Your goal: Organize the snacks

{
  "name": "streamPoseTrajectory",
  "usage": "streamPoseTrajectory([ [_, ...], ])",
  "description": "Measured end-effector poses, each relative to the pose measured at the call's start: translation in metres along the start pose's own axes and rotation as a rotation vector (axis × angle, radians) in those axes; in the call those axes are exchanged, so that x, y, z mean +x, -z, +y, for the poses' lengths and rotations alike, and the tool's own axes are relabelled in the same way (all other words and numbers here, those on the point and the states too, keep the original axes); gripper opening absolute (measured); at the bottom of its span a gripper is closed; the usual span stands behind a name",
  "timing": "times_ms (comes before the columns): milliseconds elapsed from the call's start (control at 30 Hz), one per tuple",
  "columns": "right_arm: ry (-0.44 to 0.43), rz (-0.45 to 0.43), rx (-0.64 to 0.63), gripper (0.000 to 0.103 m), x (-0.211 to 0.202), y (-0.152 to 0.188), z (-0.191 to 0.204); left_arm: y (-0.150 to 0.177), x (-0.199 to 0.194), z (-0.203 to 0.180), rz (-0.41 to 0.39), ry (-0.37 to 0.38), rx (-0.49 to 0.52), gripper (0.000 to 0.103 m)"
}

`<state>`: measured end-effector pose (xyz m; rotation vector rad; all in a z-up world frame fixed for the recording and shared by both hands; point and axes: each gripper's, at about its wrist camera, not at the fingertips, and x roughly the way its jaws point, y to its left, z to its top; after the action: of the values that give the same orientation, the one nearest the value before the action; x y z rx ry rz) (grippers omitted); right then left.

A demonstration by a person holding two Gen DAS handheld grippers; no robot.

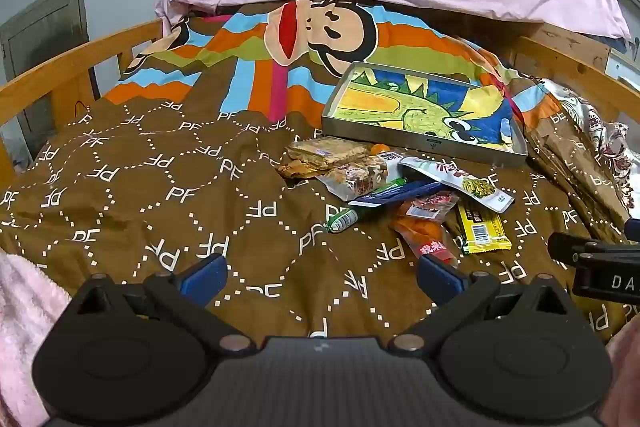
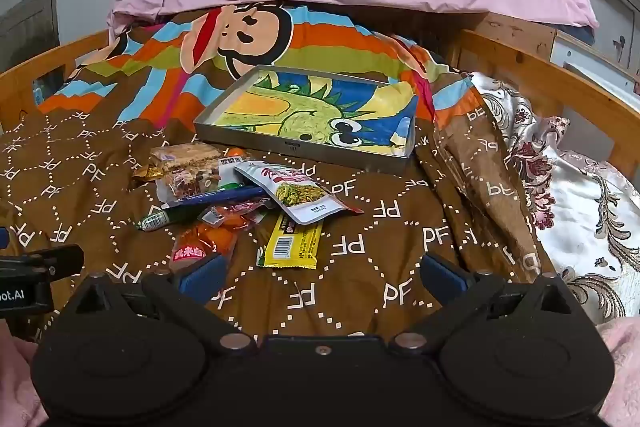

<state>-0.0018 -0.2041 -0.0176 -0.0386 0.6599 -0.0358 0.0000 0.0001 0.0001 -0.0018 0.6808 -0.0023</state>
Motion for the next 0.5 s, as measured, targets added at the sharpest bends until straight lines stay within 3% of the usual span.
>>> streamPoseTrajectory([
  [500,0.001,0.004,-0.002,0.102,0.0012,0.0000,0.0001,0.0022,0.0009,0.0007,0.008,0.004,-0.005,0.103],
])
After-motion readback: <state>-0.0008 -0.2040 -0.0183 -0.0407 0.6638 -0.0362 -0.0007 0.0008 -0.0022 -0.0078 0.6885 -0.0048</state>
